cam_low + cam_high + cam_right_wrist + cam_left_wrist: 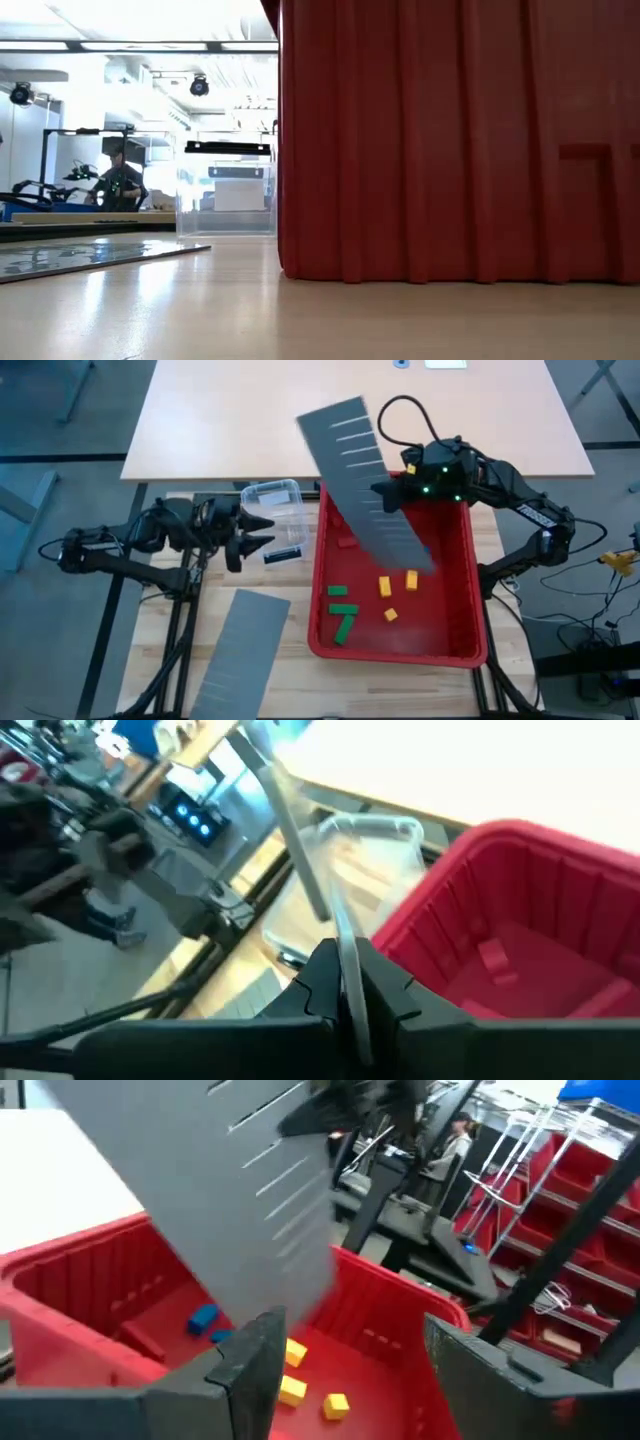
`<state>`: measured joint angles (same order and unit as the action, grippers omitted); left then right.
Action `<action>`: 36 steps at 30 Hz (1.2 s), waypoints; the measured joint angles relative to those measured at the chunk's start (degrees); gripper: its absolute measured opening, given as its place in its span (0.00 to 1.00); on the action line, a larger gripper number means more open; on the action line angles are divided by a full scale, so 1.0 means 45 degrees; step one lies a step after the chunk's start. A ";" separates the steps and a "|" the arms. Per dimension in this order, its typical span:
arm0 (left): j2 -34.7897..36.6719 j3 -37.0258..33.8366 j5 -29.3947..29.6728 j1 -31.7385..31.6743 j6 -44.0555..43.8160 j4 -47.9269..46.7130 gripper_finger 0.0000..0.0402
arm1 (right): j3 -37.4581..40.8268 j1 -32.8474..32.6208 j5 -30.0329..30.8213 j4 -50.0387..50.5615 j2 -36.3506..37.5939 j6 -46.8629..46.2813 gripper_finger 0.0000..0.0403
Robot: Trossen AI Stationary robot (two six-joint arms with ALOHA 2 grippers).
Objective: Sort blocks
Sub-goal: Remove the bin divider from the red bin
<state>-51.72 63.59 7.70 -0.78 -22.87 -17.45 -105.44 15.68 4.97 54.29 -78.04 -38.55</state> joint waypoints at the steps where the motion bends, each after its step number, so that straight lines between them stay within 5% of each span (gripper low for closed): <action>1: -0.0015 -0.0002 -0.0300 -0.0235 -0.0088 0.0052 0.53 | -0.0097 -0.0015 -0.0011 -0.0005 -0.0005 0.0052 0.00; 7: 0.0005 -0.1119 -0.2595 -0.1456 -0.0840 0.2396 0.55 | -0.0693 -0.0139 -0.0156 -0.0242 -0.0034 0.0224 0.00; 12: -0.0169 -0.3357 -0.4853 -0.2700 -0.2841 0.7803 0.53 | -0.1179 -0.0303 -0.0239 -0.0812 -0.0037 0.0482 0.00; 19: -0.1257 -0.5823 -0.6030 -0.4023 -0.6597 1.3685 0.51 | -0.1430 -0.0525 -0.0445 -0.1663 -0.0034 0.0618 0.00; 36: -0.3712 -0.4652 -0.6867 -0.4114 -0.5651 1.4595 0.52 | -0.1308 -0.0933 -0.1643 -0.3625 -0.1454 0.0487 0.00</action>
<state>-68.43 42.66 -23.20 -19.29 -48.29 48.23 -111.33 11.49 -2.43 37.98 -84.58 -36.36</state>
